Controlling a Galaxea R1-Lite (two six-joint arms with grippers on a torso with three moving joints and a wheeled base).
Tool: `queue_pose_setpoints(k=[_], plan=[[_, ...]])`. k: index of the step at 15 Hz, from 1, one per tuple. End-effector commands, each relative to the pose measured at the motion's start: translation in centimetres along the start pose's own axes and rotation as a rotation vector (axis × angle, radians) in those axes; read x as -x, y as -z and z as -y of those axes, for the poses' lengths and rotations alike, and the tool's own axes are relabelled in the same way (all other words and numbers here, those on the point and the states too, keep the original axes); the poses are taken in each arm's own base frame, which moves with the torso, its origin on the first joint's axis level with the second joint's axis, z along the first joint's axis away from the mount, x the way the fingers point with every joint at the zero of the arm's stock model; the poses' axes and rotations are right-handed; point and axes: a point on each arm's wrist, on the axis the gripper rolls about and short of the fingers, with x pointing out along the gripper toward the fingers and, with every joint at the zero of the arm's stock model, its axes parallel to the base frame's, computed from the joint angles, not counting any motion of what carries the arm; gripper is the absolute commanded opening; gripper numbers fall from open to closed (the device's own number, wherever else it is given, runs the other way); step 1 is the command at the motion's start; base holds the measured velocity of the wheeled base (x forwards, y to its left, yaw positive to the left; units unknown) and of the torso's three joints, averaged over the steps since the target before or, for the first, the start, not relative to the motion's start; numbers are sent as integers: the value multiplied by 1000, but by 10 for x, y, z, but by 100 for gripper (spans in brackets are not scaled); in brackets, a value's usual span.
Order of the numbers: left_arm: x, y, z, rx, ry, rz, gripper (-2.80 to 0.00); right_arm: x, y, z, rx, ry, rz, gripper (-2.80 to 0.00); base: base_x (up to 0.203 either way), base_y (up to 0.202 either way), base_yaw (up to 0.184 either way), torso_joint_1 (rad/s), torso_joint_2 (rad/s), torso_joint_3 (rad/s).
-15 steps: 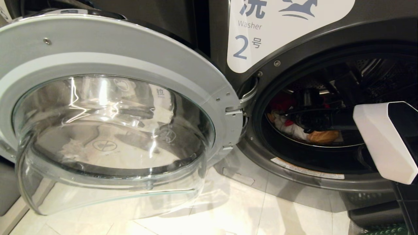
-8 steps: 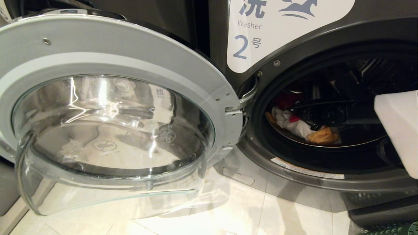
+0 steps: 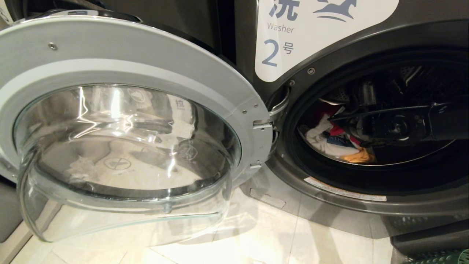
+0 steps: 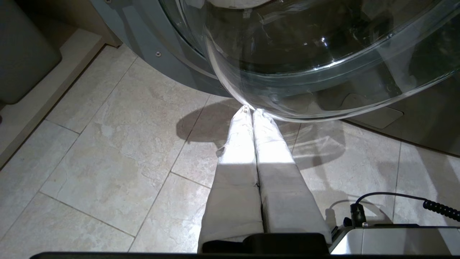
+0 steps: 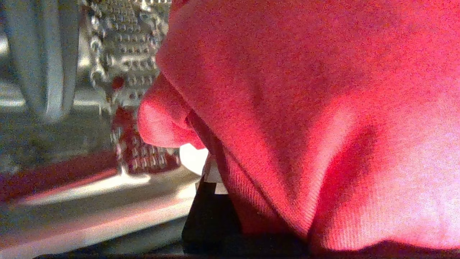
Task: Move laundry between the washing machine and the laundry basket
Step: Pick a cloth and place it into the basket
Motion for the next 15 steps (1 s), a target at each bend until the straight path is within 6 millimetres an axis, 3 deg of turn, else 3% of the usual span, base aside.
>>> queue_pose_setpoints(k=[1,3,8,12,15], plan=[[0,0,0,0,0,-1,-280,31,-7,6,-3,-23,3,-280,0,0,0,0,0,0],[0,0,0,0,0,-1,-280,52,-3,22,29,-8,-21,-280,0,0,0,0,0,0],[0,0,0,0,0,-1,-280,107,-17,53,97,-34,-13,-280,0,0,0,0,0,0],[0,0,0,0,0,-1,-280,167,2,90,273,-114,-72,-280,0,0,0,0,0,0],[0,0,0,0,0,-1,-280,203,3,115,370,-208,-59,-280,0,0,0,0,0,0]])
